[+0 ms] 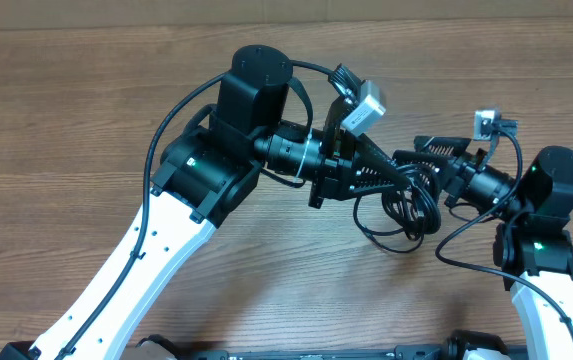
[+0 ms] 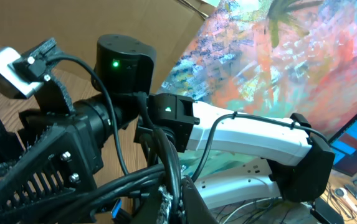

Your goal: Untangle cables

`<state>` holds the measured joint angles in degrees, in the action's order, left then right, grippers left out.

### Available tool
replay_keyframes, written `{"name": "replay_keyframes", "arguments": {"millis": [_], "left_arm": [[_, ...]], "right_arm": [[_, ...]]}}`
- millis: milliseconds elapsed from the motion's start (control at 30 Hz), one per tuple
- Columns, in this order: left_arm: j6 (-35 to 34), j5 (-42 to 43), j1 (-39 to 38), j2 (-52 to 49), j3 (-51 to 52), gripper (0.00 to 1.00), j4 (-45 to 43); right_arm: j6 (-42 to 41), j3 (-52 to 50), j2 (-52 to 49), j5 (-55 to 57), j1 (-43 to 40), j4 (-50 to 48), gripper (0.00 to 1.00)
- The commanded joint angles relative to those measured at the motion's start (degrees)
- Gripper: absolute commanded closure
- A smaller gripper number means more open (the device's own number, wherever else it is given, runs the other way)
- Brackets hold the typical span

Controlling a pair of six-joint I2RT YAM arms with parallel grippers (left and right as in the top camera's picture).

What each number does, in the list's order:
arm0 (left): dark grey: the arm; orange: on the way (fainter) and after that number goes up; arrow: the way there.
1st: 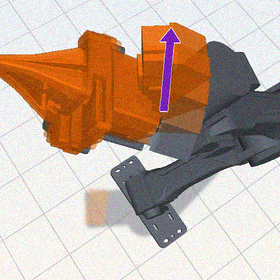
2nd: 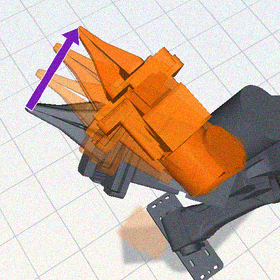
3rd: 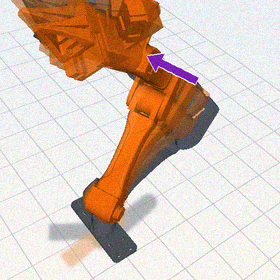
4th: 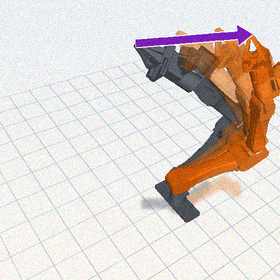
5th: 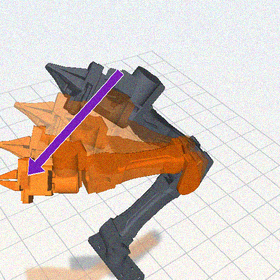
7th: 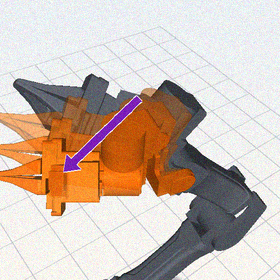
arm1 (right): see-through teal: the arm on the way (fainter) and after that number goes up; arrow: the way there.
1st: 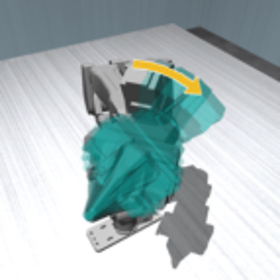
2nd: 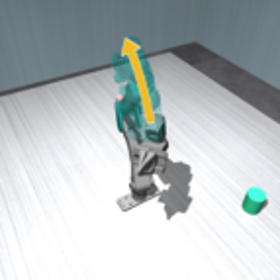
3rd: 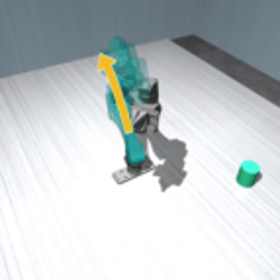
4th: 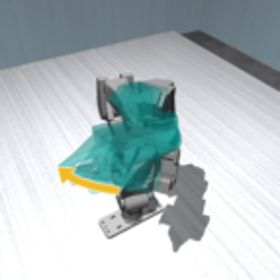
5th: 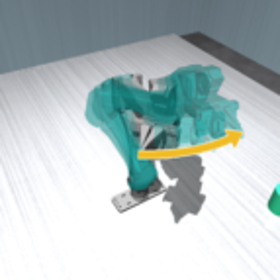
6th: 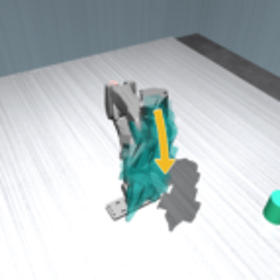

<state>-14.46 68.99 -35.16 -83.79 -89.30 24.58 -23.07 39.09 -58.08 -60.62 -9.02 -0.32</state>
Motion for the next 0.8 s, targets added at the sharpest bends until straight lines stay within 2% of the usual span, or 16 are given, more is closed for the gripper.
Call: {"name": "replay_keyframes", "arguments": {"millis": [0,100,267,767], "left_arm": [[-0.5,1.7,1.0,1.4,-1.3,0.96,-0.5],[0.0,5.4,1.9,1.4,-1.3,0.96,-0.9],[4.5,13.2,4.5,1.4,-1.3,0.96,-1.3],[5.3,13.6,6.0,1.4,-1.3,0.96,-1.3]], "right_arm": [[0.9,0.3,0.1,0.1,-0.4,0.7,0.0],[0.9,0.3,0.3,-1.0,-0.4,0.7,0.0],[3.1,0.3,1.4,-5.1,-0.4,0.7,0.0],[3.9,0.3,3.8,-8.1,-0.5,0.0,0.0]]}}
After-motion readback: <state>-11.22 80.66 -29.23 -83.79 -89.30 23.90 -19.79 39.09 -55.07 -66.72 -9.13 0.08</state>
